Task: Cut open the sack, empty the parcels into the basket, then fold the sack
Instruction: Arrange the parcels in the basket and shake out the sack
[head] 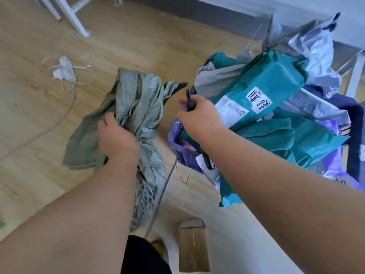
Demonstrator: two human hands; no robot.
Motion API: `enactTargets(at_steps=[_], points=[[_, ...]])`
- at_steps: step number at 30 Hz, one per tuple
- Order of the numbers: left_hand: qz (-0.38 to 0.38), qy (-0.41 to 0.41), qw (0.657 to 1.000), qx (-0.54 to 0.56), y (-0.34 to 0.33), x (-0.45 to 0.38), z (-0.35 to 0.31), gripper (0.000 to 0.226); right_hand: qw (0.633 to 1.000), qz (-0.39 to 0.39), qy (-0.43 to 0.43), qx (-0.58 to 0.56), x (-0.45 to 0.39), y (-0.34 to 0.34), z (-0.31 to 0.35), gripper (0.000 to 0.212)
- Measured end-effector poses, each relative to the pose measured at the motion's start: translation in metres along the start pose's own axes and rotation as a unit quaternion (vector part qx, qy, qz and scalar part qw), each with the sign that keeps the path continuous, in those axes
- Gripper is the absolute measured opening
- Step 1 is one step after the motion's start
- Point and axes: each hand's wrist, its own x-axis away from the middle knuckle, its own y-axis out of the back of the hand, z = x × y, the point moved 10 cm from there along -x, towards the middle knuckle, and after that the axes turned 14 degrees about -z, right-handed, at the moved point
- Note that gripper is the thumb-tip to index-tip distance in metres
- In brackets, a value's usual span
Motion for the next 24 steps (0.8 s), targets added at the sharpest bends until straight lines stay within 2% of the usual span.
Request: enactTargets(at_steps=[3,4,6,8,11,14,17,19,24], points=[[0.026,0.084,0.996,-0.006,-0.03,-0.01,-0.019,0.076,0.999,-0.006,0.031,-0.03,-0.007,-0.003,0.008,0.035],[0.03,0.089,0.996,0.013,-0.036,-0.012,-0.04,0.077,0.999,-0.011,0.04,-0.034,-0.008,0.002,0.011,0.035],[0.03,0.029,0.996,0.076,-0.038,-0.015,-0.1,0.07,0.997,-0.029,0.059,-0.036,-0.013,0.022,0.019,0.035],[0.069,-0.068,0.983,0.159,-0.034,-0.005,-0.17,0.061,0.995,-0.064,0.062,-0.043,-0.021,0.056,0.031,0.036],[0.166,-0.138,0.932,0.292,-0.025,0.03,-0.258,0.056,0.988,-0.132,0.063,-0.056,-0.037,0.119,0.049,0.035],[0.219,-0.188,0.878,0.381,-0.004,0.069,-0.325,0.038,0.97,-0.228,0.079,-0.036,-0.053,0.188,0.052,0.032],[0.221,-0.298,0.852,0.371,0.022,0.114,-0.371,0.025,0.948,-0.31,0.067,0.02,-0.066,0.247,0.025,0.034],[0.223,-0.363,0.847,0.318,0.026,0.142,-0.386,0.026,0.939,-0.333,0.05,0.073,-0.074,0.275,-0.001,0.035],[0.208,-0.455,0.847,0.177,0.022,0.182,-0.398,0.027,0.934,-0.315,-0.01,0.166,-0.088,0.305,-0.053,0.032]])
